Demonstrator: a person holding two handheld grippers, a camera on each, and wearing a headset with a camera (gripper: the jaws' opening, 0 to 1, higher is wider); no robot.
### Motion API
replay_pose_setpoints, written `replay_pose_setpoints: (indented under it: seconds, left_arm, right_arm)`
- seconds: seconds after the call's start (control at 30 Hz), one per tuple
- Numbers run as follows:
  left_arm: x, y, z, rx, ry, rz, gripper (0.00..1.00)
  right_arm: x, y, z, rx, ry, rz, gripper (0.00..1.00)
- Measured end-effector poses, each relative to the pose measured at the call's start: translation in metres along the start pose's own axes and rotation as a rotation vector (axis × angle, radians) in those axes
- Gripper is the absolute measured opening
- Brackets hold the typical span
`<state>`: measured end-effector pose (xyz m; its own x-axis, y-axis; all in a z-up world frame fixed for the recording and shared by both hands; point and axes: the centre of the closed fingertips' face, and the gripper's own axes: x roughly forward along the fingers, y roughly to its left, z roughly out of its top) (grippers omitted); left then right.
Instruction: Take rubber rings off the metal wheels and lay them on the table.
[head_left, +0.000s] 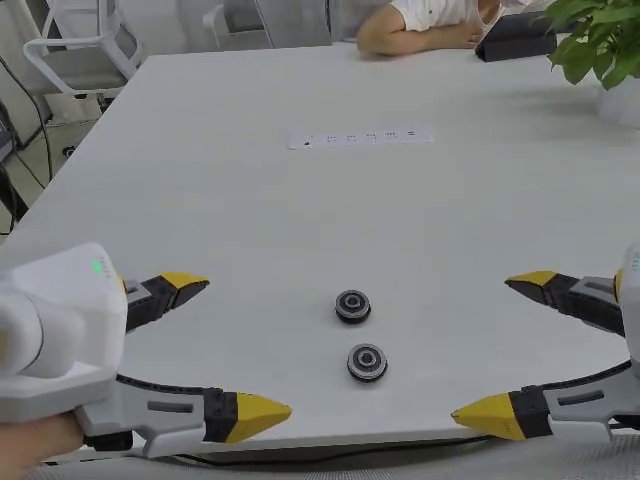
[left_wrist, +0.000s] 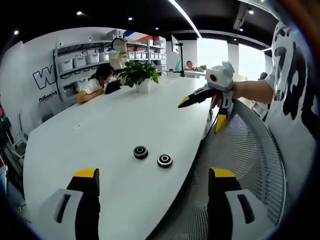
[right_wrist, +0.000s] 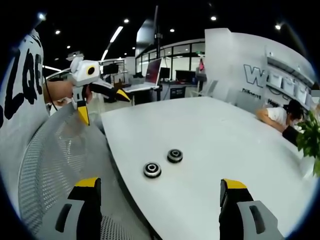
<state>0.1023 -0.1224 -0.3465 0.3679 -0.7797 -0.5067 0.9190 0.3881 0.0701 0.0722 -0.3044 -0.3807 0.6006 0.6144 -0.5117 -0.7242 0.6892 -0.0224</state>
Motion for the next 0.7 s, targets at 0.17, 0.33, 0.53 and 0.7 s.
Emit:
replay_pose_setpoints:
  seconds: [0.17, 0.33, 0.53, 0.7]
  left_arm:
    - [-0.0003, -0.0002, -0.0006, -0.002, 0.001, -0.001, 0.87]
    - [-0.0006, 0.0007, -0.0020, 0.000, 0.006, 0.001, 0.86]
    - [-0.0012, 0.0014, -0.0021, 0.000, 0.006, 0.001, 0.86]
    - [-0.0009, 0.0008, -0.0023, 0.001, 0.009, 0.001, 0.86]
  right_arm:
    - [0.0004, 0.0003, -0.0007, -0.002, 0.002, 0.002, 0.99]
    - [0.0004, 0.0002, -0.0003, -0.004, 0.002, 0.002, 0.99]
    - [0.0005, -0.0004, 0.0008, -0.007, 0.000, 0.001, 0.99]
    - [0.0002, -0.0007, 0.0003, -0.009, 0.001, 0.001, 0.98]
